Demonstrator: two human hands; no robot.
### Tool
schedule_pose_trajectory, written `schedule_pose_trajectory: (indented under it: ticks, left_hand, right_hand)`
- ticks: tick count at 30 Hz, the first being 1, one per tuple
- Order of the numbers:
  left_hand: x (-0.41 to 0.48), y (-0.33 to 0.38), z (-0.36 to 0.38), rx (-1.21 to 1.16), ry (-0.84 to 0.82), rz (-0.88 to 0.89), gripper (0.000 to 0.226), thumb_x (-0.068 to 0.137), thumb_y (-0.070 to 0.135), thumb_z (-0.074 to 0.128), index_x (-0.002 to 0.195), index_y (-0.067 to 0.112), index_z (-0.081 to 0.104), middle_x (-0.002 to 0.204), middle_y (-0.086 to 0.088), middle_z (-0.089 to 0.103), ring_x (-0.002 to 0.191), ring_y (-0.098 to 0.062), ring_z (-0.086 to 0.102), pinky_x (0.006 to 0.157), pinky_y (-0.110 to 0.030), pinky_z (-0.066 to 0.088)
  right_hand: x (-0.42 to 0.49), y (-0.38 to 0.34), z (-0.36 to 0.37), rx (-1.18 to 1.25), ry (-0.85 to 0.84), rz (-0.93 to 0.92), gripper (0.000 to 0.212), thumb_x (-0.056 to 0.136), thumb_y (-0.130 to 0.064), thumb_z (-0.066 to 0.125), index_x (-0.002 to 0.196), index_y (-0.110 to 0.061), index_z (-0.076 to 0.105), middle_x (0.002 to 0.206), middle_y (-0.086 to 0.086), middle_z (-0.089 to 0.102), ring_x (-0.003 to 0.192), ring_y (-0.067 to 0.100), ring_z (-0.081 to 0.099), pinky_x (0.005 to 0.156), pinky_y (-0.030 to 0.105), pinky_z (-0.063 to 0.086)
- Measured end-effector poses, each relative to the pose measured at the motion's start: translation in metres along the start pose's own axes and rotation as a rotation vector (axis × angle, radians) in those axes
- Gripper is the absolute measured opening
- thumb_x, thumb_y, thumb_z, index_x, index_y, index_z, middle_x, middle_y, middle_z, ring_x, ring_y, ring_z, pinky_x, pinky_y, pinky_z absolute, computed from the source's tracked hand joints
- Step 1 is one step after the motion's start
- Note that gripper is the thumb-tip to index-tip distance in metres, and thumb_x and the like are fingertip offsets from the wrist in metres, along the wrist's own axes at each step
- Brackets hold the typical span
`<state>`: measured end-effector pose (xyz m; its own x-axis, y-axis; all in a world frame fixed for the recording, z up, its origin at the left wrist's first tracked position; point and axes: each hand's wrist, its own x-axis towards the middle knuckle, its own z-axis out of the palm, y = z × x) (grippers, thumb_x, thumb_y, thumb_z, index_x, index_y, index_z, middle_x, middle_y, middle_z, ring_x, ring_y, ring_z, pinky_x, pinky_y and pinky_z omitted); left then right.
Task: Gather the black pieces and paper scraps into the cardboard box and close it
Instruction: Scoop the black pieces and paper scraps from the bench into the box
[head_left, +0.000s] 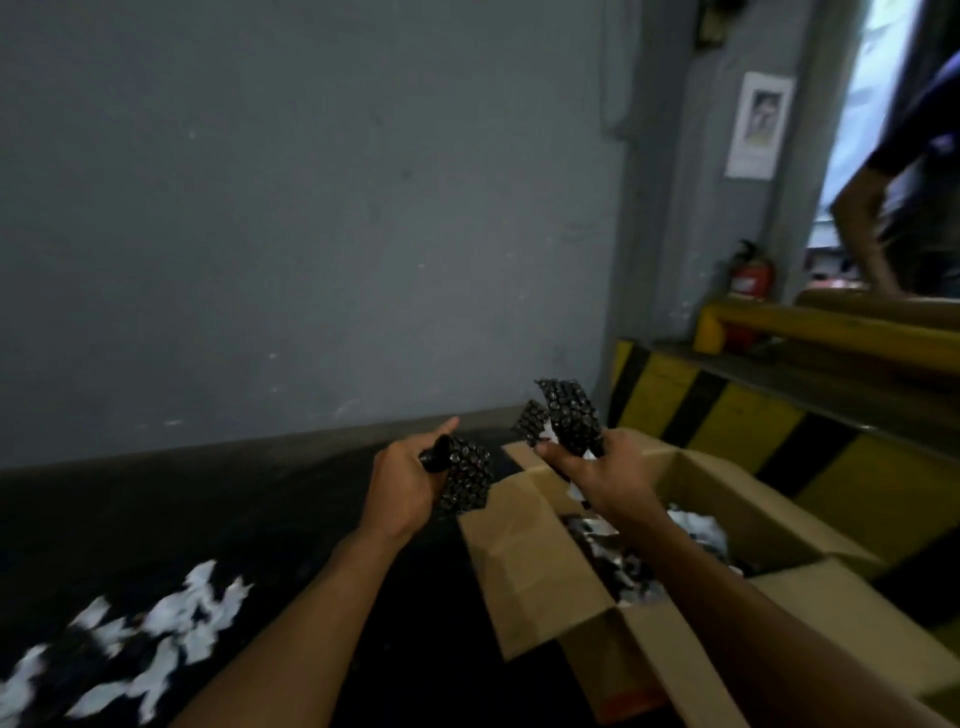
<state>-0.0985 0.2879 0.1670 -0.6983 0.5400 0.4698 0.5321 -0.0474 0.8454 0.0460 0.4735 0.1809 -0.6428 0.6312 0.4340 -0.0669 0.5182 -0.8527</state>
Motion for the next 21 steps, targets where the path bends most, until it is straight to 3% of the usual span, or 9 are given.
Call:
schedule_pose_trajectory:
  ticks: [2,5,7,9,12,17,21]
  left_hand:
    - [0.012,0.010,0.040,0.009,-0.030,0.020,0.041,0.079,-0.002,0.071,0.116,0.016,0.068,0.120,-0.006,0.066,0.095,0.004,0.063,0.094,-0.023,0.048]
    - [0.028,0.026,0.099,0.045,-0.059,0.083,0.049,0.083,-0.004,0.067,0.122,0.023,0.057,0.109,0.005,0.067,0.082,0.020,0.057,0.087,-0.010,0.045]
    - [0.041,0.031,0.138,0.067,-0.054,0.097,0.049,0.083,-0.003,0.067,0.122,0.026,0.055,0.105,0.009,0.067,0.084,0.015,0.058,0.085,-0.008,0.044]
    - [0.053,0.034,0.179,0.086,-0.032,0.103,0.043,0.082,0.000,0.068,0.121,0.017,0.064,0.112,0.004,0.068,0.096,0.005,0.060,0.086,-0.011,0.044]
    - [0.069,0.033,0.233,0.075,0.014,0.069,0.036,0.081,0.001,0.069,0.116,0.008,0.068,0.117,-0.001,0.066,0.101,-0.001,0.059,0.078,-0.002,0.040]
    - [0.087,0.035,0.302,-0.002,0.063,-0.016,0.043,0.083,0.010,0.073,0.125,0.013,0.062,0.116,0.003,0.066,0.108,-0.010,0.061,0.097,-0.029,0.047]
    - [0.091,0.029,0.325,0.056,0.065,-0.047,0.043,0.084,0.008,0.070,0.126,0.007,0.060,0.126,0.000,0.060,0.116,-0.013,0.056,0.105,-0.032,0.042]
  right_hand:
    - [0.007,0.014,-0.036,-0.010,0.033,0.016,0.036,0.071,-0.044,0.081,0.090,-0.014,0.072,0.085,-0.002,0.073,0.080,0.010,0.067,0.068,0.029,0.053]
    - [0.019,0.033,-0.087,-0.003,0.056,0.015,0.023,0.074,-0.039,0.081,0.070,-0.023,0.065,0.069,-0.008,0.068,0.067,0.008,0.065,0.058,0.025,0.047]
    - [0.033,0.054,-0.117,0.010,0.077,0.039,0.026,0.073,-0.039,0.082,0.062,-0.026,0.062,0.063,-0.007,0.067,0.064,0.010,0.064,0.053,0.028,0.048]
    - [0.050,0.077,-0.145,0.041,0.094,0.078,0.029,0.068,-0.046,0.083,0.065,-0.023,0.065,0.069,-0.001,0.070,0.068,0.018,0.068,0.051,0.037,0.055]
    - [0.071,0.102,-0.178,0.038,0.066,0.067,0.030,0.069,-0.046,0.082,0.074,-0.019,0.069,0.076,0.000,0.072,0.074,0.017,0.070,0.065,0.048,0.058]
    - [0.105,0.131,-0.214,0.070,-0.008,0.036,0.014,0.076,-0.029,0.080,0.077,-0.018,0.071,0.076,-0.005,0.074,0.071,0.009,0.070,0.069,0.036,0.058]
    - [0.123,0.159,-0.214,0.117,-0.063,0.047,0.028,0.077,-0.028,0.080,0.082,-0.003,0.069,0.080,0.008,0.073,0.072,0.020,0.070,0.069,0.042,0.058]
